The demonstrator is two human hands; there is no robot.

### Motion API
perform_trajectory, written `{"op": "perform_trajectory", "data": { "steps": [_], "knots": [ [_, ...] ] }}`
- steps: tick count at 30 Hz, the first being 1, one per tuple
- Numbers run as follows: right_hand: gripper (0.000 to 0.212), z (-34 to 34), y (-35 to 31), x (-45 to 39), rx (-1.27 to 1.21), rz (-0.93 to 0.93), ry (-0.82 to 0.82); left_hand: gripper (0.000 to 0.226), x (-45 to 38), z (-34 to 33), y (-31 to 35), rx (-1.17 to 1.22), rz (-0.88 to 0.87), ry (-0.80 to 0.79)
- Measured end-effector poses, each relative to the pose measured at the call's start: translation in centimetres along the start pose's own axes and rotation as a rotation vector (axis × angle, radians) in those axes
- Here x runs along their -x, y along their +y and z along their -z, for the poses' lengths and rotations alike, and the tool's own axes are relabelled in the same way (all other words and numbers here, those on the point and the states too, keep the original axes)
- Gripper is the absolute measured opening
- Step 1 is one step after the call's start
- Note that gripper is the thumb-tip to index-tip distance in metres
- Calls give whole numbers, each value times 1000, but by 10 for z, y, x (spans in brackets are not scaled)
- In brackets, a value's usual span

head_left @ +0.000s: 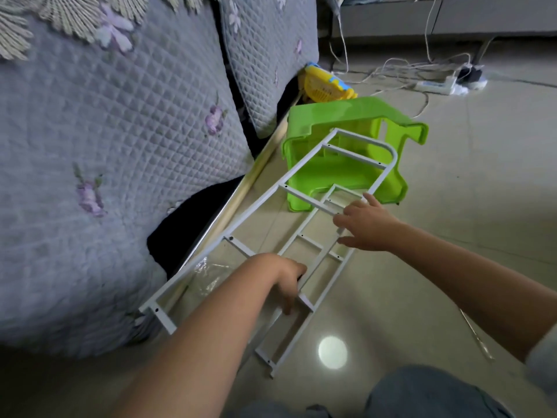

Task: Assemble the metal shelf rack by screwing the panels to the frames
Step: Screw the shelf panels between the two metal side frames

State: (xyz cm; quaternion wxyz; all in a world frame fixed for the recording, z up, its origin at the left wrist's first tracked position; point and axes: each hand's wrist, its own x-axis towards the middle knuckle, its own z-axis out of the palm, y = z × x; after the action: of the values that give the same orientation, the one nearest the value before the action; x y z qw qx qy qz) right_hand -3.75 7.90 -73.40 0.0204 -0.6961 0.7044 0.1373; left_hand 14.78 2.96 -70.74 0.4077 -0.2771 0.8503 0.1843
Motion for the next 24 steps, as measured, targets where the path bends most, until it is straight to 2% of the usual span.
{"op": "perform_trajectory", "data": {
  "steps": [3,5,8,11,18,24],
  "knots": [
    [44,2,0,2,4,125,35,64,-1,-6,-5,-67,31,-55],
    [45,-3,-3,6,15,159,11,53,-1,-11,-9,-118,60,-30],
    [45,-16,-4,12,-5,105,-57,32,-3,-16,-16,-283,30,195],
    [43,-31,4,19,-39,62,-124,27,-12,-14,-17,-389,-41,322],
    [40,-56,24,39,-192,-46,-106,27,-35,-8,3,-454,-116,385],
    [40,-66,17,45,-250,-69,-63,28,-38,-5,1,-529,-107,312]
  ]
}}
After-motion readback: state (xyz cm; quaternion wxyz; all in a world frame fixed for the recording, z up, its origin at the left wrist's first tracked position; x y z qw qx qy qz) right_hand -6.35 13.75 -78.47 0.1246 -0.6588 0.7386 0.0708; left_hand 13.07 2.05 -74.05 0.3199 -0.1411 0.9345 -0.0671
